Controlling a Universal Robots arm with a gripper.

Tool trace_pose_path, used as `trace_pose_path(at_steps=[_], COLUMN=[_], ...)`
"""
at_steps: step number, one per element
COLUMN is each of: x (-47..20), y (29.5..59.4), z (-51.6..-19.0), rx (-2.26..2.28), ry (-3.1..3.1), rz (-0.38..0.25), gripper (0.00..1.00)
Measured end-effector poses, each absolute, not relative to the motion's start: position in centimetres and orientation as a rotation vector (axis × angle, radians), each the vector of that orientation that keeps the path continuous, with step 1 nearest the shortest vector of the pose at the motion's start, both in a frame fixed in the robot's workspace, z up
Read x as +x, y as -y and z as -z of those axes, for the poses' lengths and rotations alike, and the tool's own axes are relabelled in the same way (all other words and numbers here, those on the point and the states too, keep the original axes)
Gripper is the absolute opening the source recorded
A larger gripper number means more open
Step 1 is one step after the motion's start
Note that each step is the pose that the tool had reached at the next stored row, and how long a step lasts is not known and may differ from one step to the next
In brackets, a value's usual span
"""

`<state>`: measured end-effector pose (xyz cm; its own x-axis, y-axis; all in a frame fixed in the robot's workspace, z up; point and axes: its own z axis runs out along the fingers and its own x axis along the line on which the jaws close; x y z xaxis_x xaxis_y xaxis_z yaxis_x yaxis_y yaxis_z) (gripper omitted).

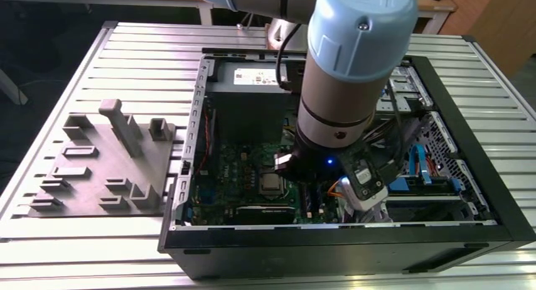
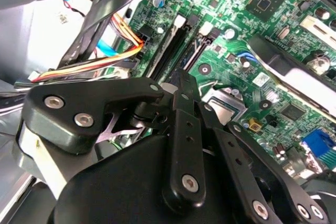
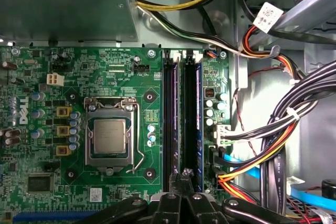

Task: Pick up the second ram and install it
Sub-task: 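Press down the second ram until it locks into place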

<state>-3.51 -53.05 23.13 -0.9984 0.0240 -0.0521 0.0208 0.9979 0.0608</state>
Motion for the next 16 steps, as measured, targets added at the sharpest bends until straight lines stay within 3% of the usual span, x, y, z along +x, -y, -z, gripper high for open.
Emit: trace_pose_path(at_steps=[16], x=[-3.57], y=[53.06], z=[-22.21], rx=[0.035], ry=[-3.087], rz=[-0.093], gripper=[0.07])
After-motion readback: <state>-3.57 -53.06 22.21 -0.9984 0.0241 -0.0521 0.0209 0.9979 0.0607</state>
